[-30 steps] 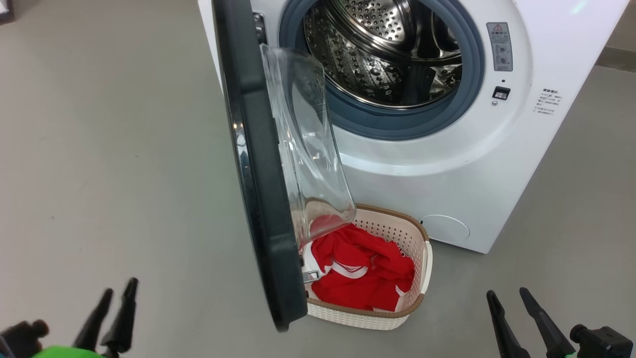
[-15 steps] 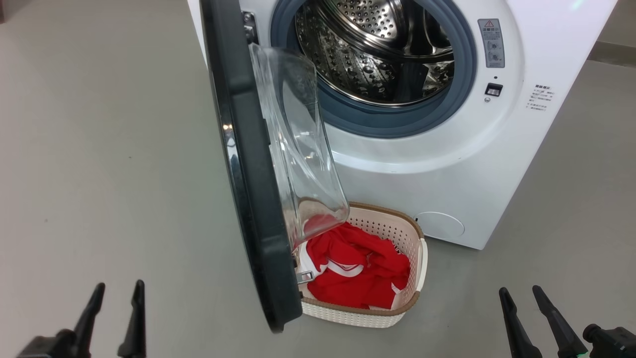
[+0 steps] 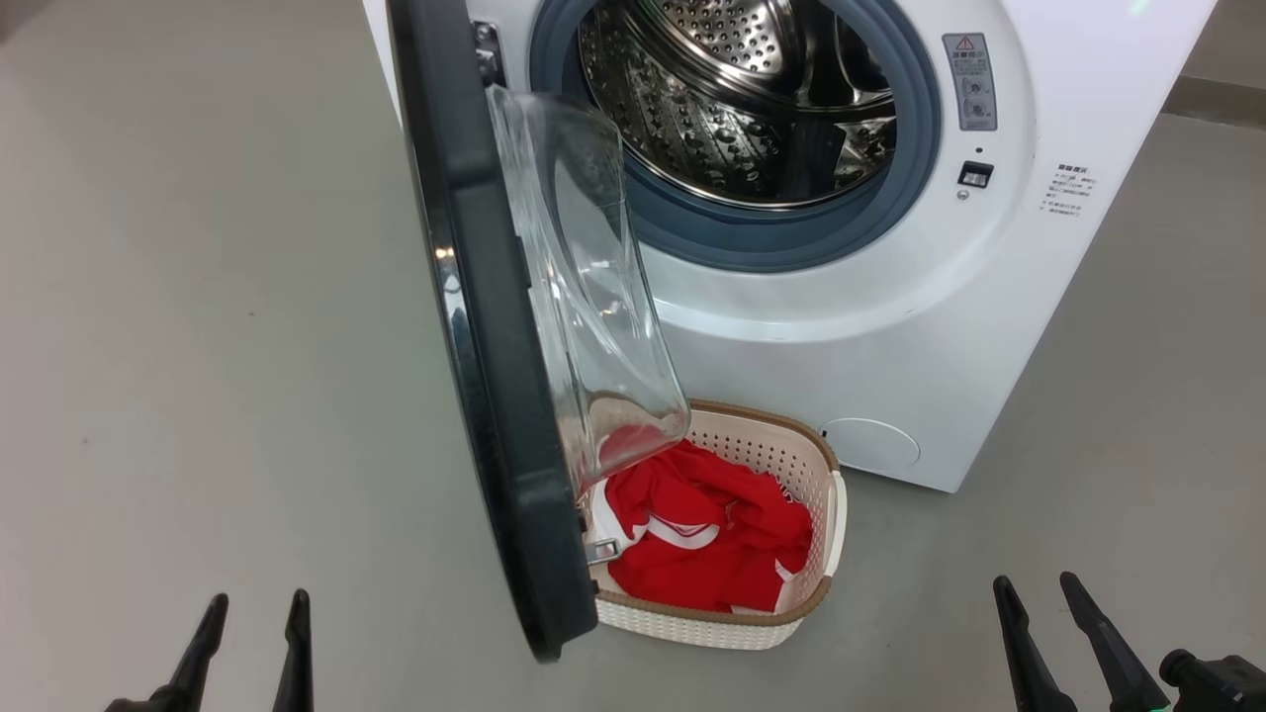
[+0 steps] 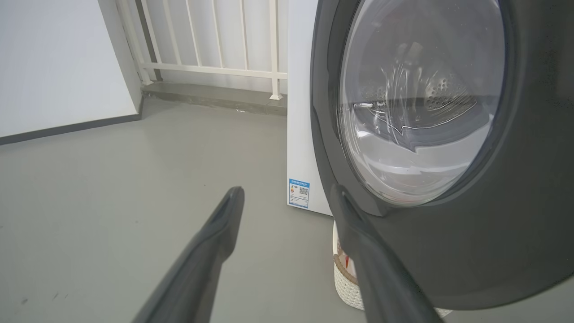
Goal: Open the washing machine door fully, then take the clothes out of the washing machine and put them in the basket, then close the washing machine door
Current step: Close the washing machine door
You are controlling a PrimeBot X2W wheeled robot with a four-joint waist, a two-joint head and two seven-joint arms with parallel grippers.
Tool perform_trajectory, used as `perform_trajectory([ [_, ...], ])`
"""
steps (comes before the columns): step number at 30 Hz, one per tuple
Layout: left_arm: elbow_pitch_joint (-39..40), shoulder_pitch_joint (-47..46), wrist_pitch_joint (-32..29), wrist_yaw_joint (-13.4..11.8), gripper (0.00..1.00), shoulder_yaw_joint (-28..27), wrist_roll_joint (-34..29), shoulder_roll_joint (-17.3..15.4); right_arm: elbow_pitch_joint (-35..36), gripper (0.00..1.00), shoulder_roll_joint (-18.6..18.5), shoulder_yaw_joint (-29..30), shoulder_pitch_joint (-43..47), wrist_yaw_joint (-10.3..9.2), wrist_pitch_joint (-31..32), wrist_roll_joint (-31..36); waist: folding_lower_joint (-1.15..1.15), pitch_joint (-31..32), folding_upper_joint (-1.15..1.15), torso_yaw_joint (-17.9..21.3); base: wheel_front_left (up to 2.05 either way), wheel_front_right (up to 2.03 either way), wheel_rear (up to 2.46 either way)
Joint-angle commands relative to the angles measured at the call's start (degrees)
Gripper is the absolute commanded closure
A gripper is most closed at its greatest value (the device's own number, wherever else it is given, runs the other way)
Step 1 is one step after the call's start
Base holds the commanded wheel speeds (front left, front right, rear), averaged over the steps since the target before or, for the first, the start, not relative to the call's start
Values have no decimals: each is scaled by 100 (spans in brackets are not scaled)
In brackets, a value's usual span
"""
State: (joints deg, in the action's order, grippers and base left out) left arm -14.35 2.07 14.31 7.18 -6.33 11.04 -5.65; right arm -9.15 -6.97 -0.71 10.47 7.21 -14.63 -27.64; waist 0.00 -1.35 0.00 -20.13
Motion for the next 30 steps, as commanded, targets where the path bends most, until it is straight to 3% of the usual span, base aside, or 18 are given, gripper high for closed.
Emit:
perform_trajectory([
  [1,111,-125,69,31,0,-231,-50,-51,147,0,-88,-91,-95,28,-37,46,0,-1,0,-2,0,0,0],
  [10,182,-204,69,31,0,-269,-52,-65,152,0,-88,-84,-108,28,-37,52,0,10,0,-19,0,0,0],
  [11,205,-225,69,31,15,-261,-9,-69,155,0,-87,-91,-109,28,-37,53,0,6,0,-17,0,0,0],
  [12,225,-252,69,31,43,-242,48,-83,157,0,-86,-95,-110,28,-37,53,0,7,0,-16,0,0,0],
  [14,244,-322,69,31,70,-131,305,-131,157,0,-83,-102,-108,28,-37,51,0,7,0,-15,0,0,0],
  [15,265,-377,69,31,91,-97,483,-172,156,0,-81,-106,-109,28,-37,51,0,2,0,-15,0,0,0],
  [16,287,-439,69,31,100,-58,688,-224,154,0,-82,-113,-115,28,-37,51,0,-7,0,-13,0,0,0],
  [20,264,-717,69,31,100,193,1804,-551,137,0,-93,-146,-144,28,-37,54,0,-28,0,8,0,0,0],
  [22,210,-869,69,31,100,395,2675,-731,129,0,-97,-160,-154,28,-37,55,0,-31,0,26,0,0,0],
  [30,522,-1430,-24,31,100,1463,5424,-2132,138,0,-125,-187,-169,28,-37,47,0,-107,0,110,0,0,0],
])
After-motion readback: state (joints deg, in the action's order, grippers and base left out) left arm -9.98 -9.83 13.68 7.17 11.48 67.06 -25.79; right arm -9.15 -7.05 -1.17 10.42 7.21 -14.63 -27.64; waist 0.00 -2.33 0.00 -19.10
